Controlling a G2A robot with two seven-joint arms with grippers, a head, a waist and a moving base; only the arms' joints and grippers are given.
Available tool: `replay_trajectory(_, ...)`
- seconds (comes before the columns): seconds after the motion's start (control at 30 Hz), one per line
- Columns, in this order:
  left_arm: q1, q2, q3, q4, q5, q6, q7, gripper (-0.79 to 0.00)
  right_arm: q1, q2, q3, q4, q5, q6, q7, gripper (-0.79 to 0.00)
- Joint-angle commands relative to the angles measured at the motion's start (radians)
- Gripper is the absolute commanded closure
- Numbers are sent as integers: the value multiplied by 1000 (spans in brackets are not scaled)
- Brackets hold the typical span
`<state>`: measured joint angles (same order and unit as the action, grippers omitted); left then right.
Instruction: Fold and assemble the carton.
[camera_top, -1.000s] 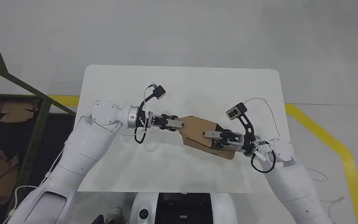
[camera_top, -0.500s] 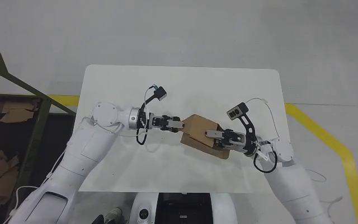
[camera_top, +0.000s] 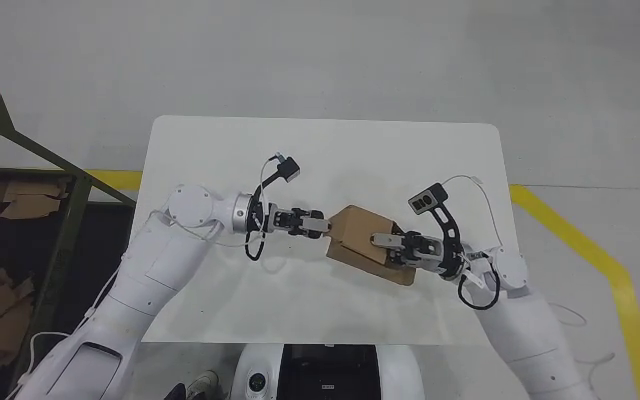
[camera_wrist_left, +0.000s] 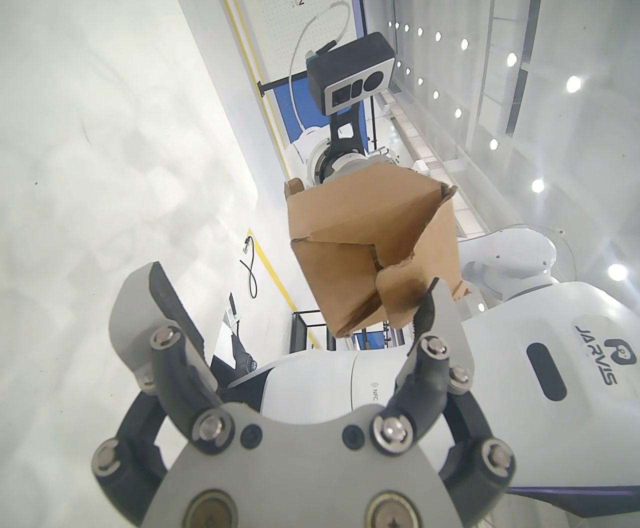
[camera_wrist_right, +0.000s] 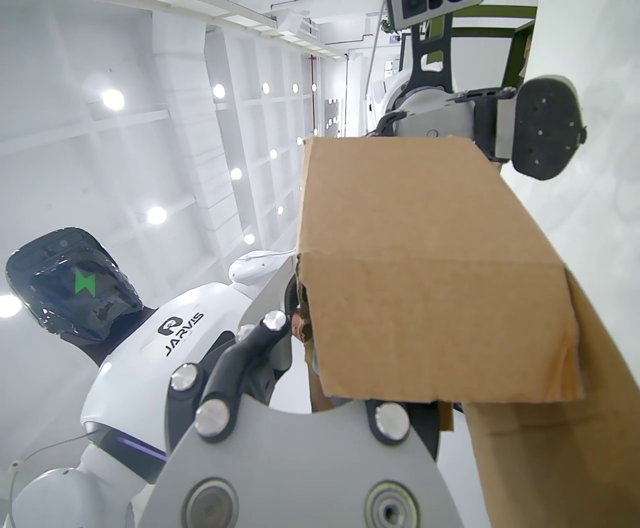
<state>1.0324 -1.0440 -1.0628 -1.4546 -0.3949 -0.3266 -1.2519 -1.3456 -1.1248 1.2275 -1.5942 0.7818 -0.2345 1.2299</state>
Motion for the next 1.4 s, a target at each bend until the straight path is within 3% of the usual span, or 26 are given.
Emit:
replay_trajectory(0.0,4,0,4,-2,2,3,-1,-785,-1,0,0,-3,3,3,8,0)
replay_trajectory(1.1,-23,-8,49,-17,24,7,2,-785,28,-8,-55,12,-12,17,13,0)
replay_trajectory(1.37,12,6,-18,-12,10,-25,45,-785,24,-2,-31,16,-21,22,11,0)
